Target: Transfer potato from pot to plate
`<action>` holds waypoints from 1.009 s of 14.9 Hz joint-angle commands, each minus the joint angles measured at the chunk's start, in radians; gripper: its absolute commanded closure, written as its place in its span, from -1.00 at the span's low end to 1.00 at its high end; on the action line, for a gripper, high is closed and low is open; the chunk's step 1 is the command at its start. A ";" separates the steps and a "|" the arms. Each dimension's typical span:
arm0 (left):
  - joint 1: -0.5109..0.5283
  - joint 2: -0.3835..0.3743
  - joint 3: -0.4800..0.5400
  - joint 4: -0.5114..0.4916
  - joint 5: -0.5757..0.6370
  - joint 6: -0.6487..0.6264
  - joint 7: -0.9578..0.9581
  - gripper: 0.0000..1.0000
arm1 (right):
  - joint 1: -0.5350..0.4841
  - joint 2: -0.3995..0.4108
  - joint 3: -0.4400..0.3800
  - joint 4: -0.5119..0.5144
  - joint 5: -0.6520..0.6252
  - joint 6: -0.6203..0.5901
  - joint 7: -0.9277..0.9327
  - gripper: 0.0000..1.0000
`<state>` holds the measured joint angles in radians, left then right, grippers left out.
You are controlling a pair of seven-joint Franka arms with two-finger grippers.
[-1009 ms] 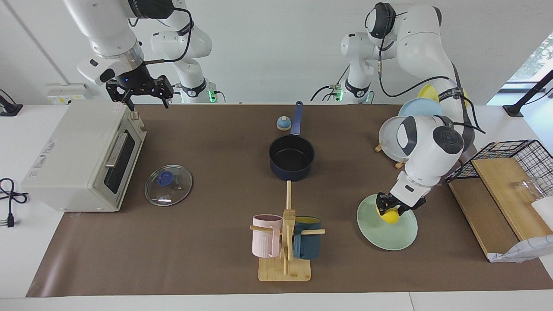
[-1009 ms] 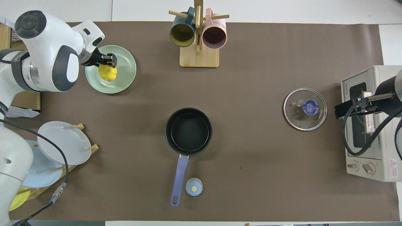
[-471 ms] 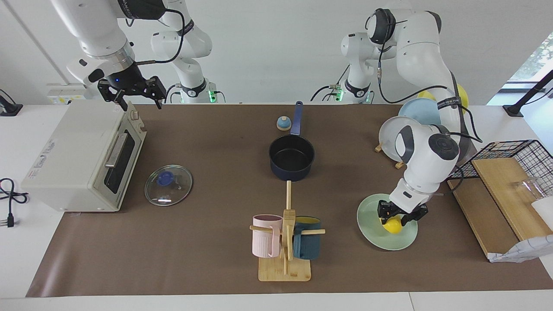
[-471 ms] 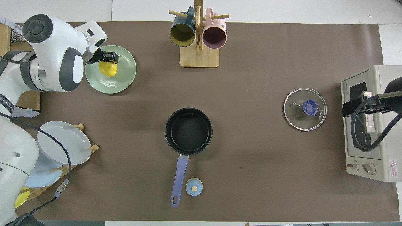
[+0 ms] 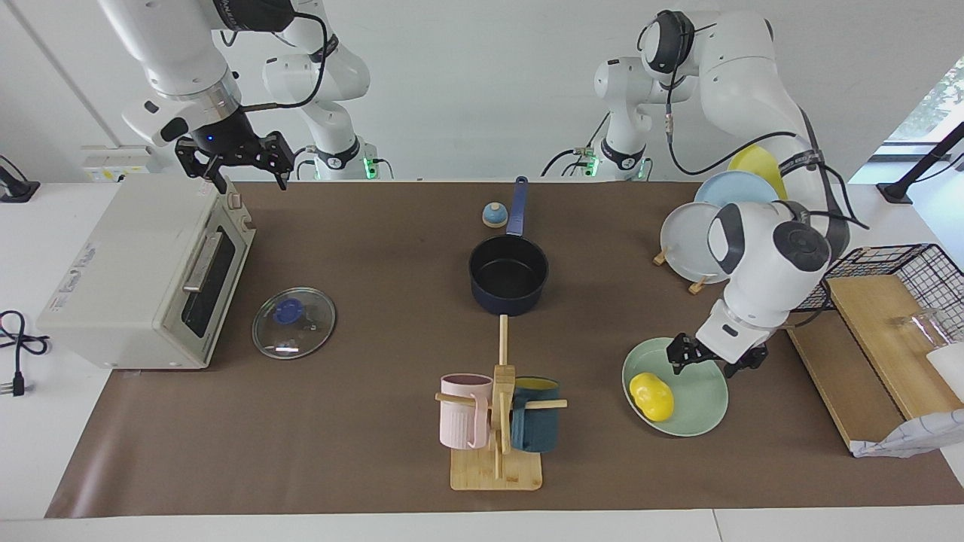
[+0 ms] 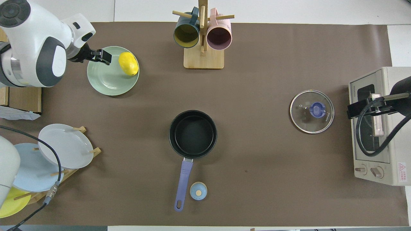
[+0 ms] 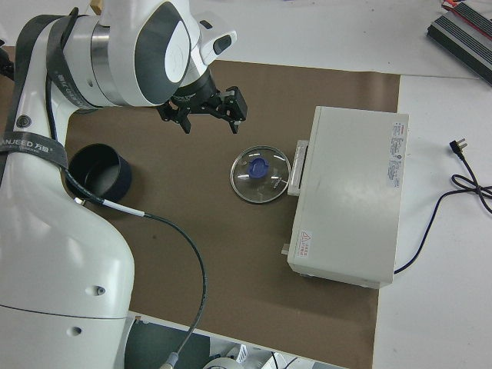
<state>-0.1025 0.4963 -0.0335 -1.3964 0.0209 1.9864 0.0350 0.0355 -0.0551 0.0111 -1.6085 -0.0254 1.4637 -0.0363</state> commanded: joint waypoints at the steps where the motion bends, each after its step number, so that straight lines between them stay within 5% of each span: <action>1: 0.023 -0.162 -0.006 -0.013 -0.009 -0.150 0.008 -1.00 | 0.007 -0.005 -0.014 -0.007 0.012 -0.003 0.018 -1.00; 6: 0.027 -0.363 0.001 -0.036 -0.009 -0.349 -0.023 -1.00 | 0.010 -0.011 -0.011 -0.008 0.010 -0.040 0.016 -1.00; 8: 0.026 -0.427 0.000 -0.065 -0.007 -0.406 -0.032 -1.00 | 0.010 -0.009 -0.017 -0.034 0.012 0.073 0.015 -1.00; 12: 0.024 -0.560 0.000 -0.241 -0.007 -0.416 -0.034 -1.00 | 0.012 0.012 -0.026 -0.033 0.013 0.073 0.018 -1.00; 15: 0.023 -0.573 -0.002 -0.263 -0.015 -0.396 -0.033 -1.00 | 0.012 0.024 -0.025 -0.021 0.015 0.066 0.021 -1.00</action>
<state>-0.0837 -0.0335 -0.0315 -1.5970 0.0188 1.5623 0.0150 0.0419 -0.0339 -0.0071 -1.6266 -0.0251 1.5172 -0.0363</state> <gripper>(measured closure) 0.000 0.000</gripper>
